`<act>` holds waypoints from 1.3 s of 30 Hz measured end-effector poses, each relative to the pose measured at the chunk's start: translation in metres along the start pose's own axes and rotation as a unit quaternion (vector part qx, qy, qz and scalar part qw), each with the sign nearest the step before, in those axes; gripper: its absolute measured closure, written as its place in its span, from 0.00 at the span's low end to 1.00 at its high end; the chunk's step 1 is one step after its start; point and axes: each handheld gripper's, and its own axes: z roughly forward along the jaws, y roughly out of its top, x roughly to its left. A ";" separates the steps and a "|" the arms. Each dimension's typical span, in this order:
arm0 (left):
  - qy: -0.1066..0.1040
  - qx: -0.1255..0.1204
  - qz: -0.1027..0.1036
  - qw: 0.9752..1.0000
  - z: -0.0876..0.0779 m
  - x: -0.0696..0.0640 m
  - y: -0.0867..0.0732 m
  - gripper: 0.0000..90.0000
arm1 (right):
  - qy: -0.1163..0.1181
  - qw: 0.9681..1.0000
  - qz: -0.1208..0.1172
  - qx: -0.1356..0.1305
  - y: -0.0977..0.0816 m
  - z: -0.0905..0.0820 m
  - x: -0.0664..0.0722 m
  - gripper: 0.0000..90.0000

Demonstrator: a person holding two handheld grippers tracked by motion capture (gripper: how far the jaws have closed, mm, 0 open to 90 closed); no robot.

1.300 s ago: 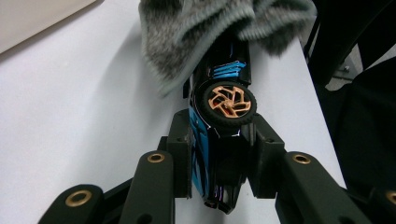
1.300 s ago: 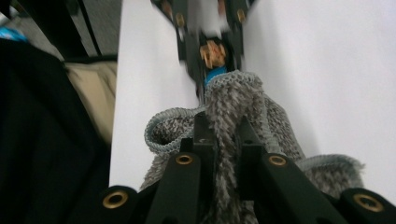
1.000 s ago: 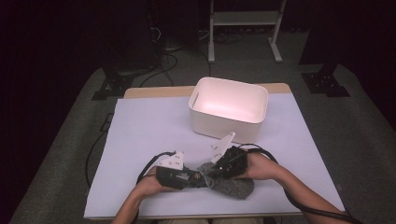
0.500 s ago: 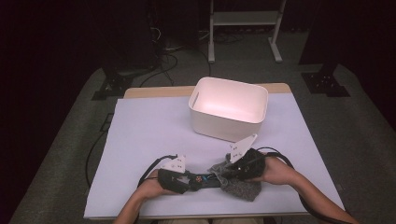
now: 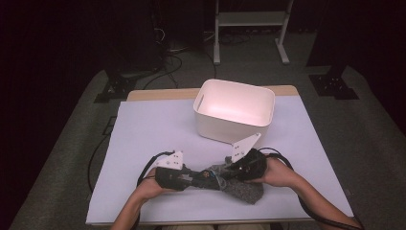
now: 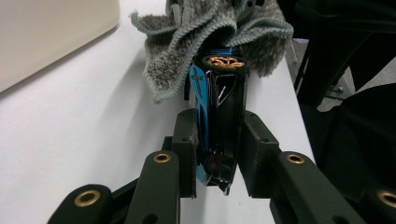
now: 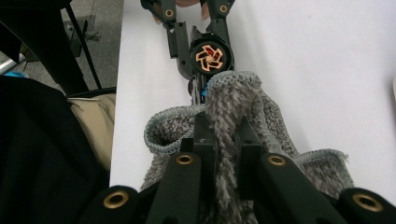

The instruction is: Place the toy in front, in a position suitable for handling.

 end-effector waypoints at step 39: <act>-0.025 -0.078 0.024 0.996 0.024 0.000 0.057 0.76 | -0.025 0.999 0.037 -0.028 -0.044 -0.033 0.003 0.92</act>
